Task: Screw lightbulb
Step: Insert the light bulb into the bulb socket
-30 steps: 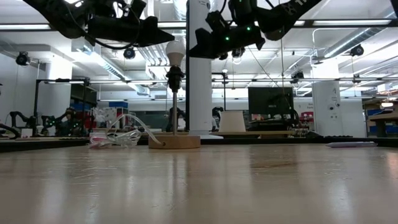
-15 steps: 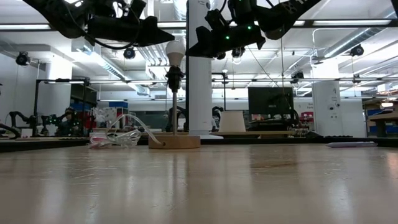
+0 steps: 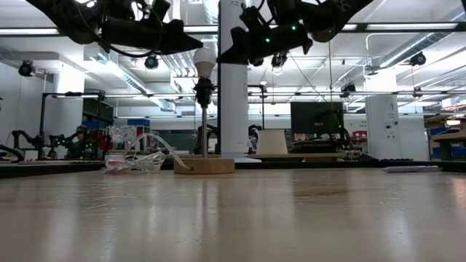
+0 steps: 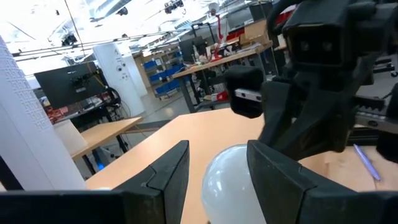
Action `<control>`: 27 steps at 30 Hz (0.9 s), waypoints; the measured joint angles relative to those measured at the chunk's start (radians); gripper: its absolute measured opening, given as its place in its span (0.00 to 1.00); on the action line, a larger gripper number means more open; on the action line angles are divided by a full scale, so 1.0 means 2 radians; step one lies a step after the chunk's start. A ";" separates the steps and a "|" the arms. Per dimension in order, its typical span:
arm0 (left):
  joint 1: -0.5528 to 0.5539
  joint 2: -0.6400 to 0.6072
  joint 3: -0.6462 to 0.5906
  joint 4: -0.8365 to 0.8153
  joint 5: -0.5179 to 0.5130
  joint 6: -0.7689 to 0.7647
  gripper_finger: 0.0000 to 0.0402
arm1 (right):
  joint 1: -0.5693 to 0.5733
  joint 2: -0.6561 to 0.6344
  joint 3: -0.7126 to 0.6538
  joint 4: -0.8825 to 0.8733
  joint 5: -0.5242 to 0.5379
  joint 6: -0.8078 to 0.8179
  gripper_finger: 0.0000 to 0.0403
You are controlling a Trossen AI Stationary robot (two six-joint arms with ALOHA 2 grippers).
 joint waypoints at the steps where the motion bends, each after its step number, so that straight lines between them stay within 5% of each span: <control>1: 0.000 0.000 0.000 0.000 0.000 0.000 0.38 | 0.001 -0.002 0.000 -0.003 0.000 -0.002 0.04; 8: 0.000 0.000 0.000 0.001 0.001 0.000 0.38 | 0.008 -0.008 0.000 -0.017 -0.010 -0.001 0.03; 27: -0.001 -0.021 -0.001 -0.021 0.003 -0.005 0.39 | 0.006 -0.008 0.000 -0.015 0.069 -0.014 0.02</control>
